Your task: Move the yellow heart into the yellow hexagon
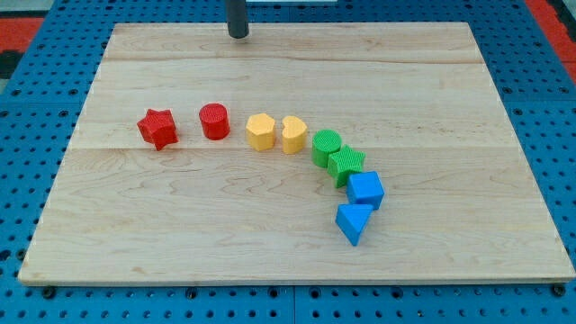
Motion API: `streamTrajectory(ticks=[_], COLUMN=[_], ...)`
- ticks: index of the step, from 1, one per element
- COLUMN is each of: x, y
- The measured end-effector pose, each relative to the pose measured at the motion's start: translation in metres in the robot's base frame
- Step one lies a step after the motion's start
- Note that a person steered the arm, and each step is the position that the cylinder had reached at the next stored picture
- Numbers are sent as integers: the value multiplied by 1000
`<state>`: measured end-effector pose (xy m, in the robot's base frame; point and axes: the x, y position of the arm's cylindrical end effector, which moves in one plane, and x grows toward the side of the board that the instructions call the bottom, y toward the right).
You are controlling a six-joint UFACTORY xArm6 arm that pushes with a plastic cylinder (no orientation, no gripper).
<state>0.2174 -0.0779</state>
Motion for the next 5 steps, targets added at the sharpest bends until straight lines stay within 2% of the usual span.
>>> streamTrajectory(ticks=[1, 2, 4, 5], x=[6, 55, 168, 184], y=[94, 155, 103, 144])
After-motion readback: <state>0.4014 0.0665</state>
